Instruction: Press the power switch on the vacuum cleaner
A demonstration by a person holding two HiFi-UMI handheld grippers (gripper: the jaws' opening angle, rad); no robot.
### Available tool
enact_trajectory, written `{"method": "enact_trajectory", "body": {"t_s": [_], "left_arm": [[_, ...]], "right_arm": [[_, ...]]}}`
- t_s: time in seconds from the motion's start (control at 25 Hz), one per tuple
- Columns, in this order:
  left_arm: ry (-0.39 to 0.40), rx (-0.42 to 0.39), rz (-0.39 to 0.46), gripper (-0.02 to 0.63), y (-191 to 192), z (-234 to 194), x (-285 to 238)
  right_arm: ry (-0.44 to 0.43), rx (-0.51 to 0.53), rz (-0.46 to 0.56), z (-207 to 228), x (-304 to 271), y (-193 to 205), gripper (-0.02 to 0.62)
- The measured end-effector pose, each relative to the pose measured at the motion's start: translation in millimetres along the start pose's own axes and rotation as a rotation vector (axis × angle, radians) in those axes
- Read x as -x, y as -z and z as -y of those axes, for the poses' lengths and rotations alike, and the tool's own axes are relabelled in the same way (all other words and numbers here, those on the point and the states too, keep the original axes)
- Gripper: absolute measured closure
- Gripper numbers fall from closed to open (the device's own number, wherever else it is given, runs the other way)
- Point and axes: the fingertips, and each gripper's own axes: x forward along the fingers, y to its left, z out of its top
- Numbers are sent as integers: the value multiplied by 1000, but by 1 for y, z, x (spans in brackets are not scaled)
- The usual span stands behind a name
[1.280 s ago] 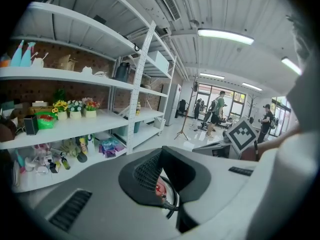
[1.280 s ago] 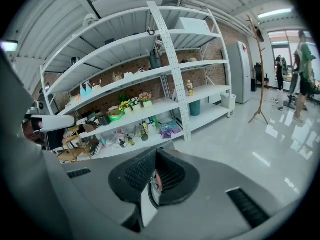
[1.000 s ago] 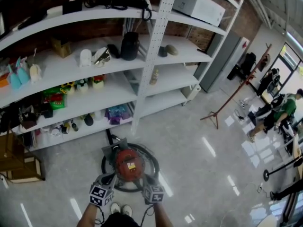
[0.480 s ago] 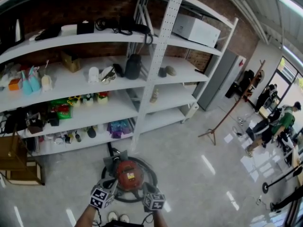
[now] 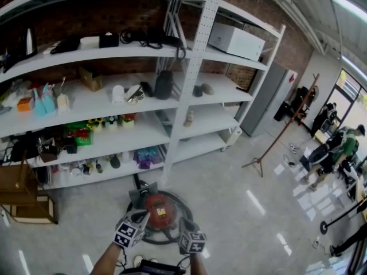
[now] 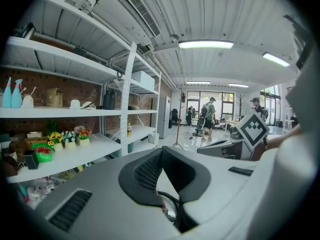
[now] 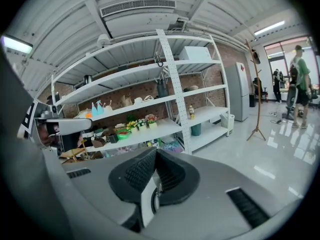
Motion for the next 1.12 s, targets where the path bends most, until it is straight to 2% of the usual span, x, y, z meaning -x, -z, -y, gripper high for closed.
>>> {"method": "enact_trajectory", "body": {"t_s": [0.48,1.12], "left_arm": [[-18,-1,68,600,-28,2,24],[-51,-27,99,600,-50,-11,39]], "right_arm": [[-1,54,57,-9,27,-24,583],[-28,52,152,-26,61,-70,583]]}}
